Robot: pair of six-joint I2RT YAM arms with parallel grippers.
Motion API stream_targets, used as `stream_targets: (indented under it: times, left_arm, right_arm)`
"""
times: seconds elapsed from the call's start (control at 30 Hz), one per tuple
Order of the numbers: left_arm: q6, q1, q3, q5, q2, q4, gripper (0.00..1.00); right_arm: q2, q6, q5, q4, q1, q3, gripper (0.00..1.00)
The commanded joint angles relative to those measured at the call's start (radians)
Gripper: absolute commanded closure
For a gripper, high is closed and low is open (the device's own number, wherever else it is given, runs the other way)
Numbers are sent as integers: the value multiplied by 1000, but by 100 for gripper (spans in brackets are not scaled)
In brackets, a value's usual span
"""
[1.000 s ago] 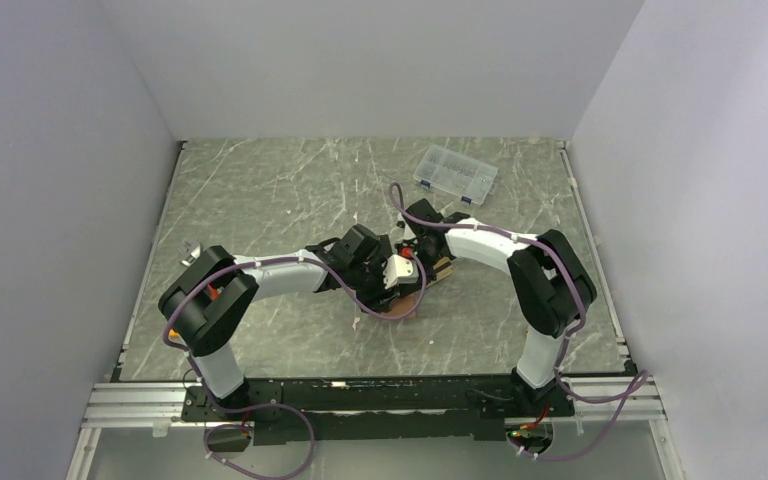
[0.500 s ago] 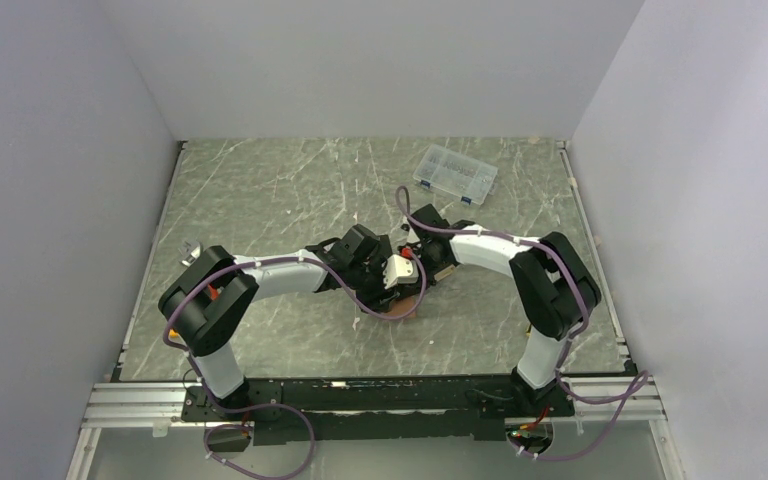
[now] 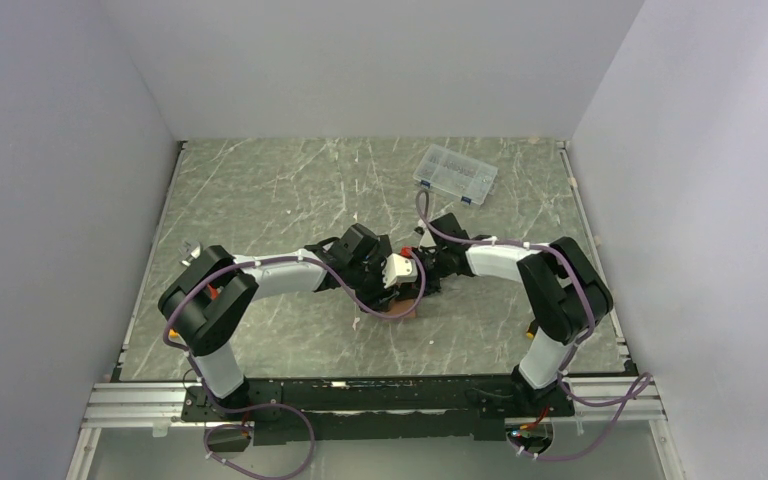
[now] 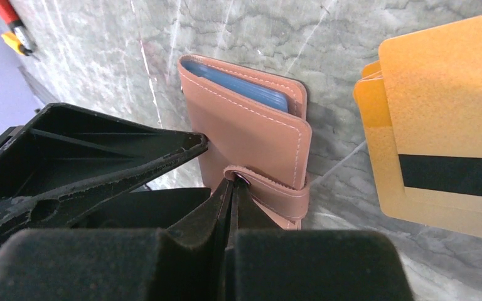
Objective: Put the credit cards into the card holder
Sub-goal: Close the card holder at the center of the board.
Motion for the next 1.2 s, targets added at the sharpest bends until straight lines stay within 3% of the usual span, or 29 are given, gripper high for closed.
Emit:
stream_targets:
  times: [0.0,0.33,0.47,0.57,0.83,0.93,1.17]
  left_arm:
    - [5,15,-4,-35,-3,-48,49]
    - [5,16,23,-48,13,-67,49]
    - [8,18,20,-53,11,-71,49]
    - [9,20,19,-52,17,-71,49]
    - [11,26,-7,-52,2,-49,49]
    - [9,37,-16,-45,-13,-42,49]
    - [16,75,-3,-11,-58,-66,49]
  right_arm:
    - [72,-18,142,-88,-38,-150,100]
    - [91,-24,211,-64,-61,-221,100]
    - [-7,-25,139,-26,-61,-221,69]
    - [-68,-31,66,-34,-61,-147,60]
    - [-135,16,-30,-103,-63,-11,60]
    - [-151,32,-64,-125,-72,14,63]
    - [-200,30,-63,-228,-80,82,64]
